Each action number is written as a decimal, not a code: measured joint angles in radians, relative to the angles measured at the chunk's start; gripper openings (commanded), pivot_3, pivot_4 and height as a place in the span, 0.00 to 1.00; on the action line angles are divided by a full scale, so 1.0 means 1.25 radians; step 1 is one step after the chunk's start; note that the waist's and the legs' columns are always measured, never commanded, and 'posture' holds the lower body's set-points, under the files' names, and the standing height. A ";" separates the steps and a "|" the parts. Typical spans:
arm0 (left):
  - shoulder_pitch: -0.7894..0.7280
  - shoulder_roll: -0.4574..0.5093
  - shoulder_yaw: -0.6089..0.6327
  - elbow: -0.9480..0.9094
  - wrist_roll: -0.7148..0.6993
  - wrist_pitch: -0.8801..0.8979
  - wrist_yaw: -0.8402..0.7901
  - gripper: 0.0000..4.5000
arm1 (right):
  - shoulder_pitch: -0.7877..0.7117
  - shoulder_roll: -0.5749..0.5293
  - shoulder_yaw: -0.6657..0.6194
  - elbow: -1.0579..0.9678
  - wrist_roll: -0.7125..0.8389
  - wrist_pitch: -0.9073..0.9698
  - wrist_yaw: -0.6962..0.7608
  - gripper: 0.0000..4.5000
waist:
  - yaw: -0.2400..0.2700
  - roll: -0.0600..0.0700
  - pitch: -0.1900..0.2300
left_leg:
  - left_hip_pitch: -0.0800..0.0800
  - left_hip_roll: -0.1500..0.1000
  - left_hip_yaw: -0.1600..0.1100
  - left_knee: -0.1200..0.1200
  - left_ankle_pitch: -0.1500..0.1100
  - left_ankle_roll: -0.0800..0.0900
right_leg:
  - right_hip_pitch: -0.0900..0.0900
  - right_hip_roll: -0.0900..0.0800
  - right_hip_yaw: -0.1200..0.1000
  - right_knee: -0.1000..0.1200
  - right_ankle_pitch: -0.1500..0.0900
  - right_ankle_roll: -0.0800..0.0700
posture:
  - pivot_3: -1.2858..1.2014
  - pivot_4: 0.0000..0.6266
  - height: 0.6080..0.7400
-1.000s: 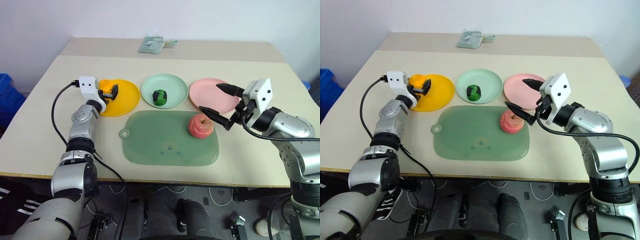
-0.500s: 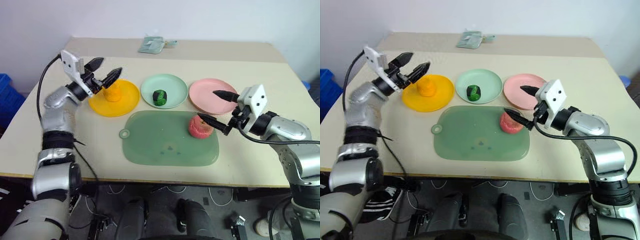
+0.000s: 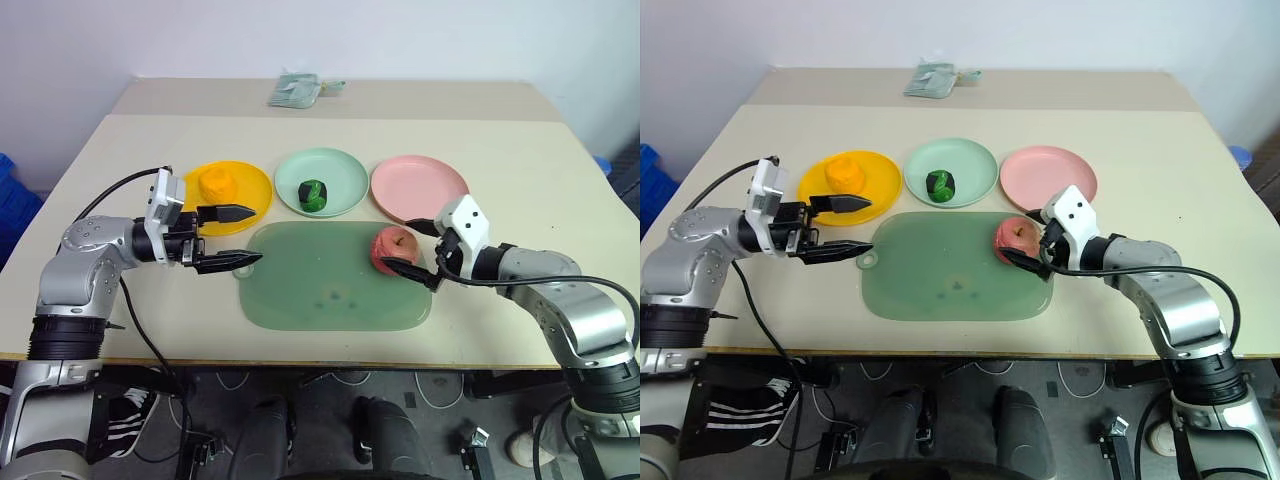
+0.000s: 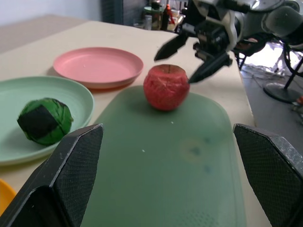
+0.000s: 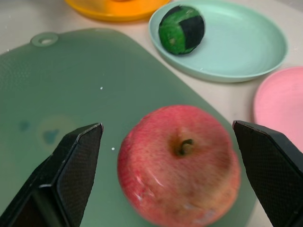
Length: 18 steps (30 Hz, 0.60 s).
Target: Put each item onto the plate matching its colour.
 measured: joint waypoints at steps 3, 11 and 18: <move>0.002 -0.002 0.000 0.000 0.000 0.000 0.008 1.00 | -0.008 0.002 0.004 0.026 -0.014 0.001 -0.008 1.00 | 0.000 0.000 0.000 | 0.000 0.000 0.000 0.000 0.000 0.000 | 0.000 0.000 0.000 0.000 0.000 0.000 | 0.52 0.24 1.00; 0.006 -0.003 0.000 -0.016 0.000 0.002 0.020 1.00 | -0.014 0.009 0.003 0.020 -0.009 0.006 0.010 0.60 | -0.001 0.000 0.000 | 0.000 0.000 0.000 0.000 0.000 0.000 | 0.000 0.001 0.000 0.001 0.000 0.000 | 0.52 0.24 1.00; -0.056 -0.053 0.009 0.039 0.031 -0.029 0.128 1.00 | -0.125 0.091 -0.060 0.088 -0.006 -0.017 -0.073 0.60 | 0.000 0.000 0.000 | 0.000 0.000 0.000 0.000 0.000 0.000 | -0.001 0.001 0.000 0.001 0.000 0.000 | 0.52 0.24 1.00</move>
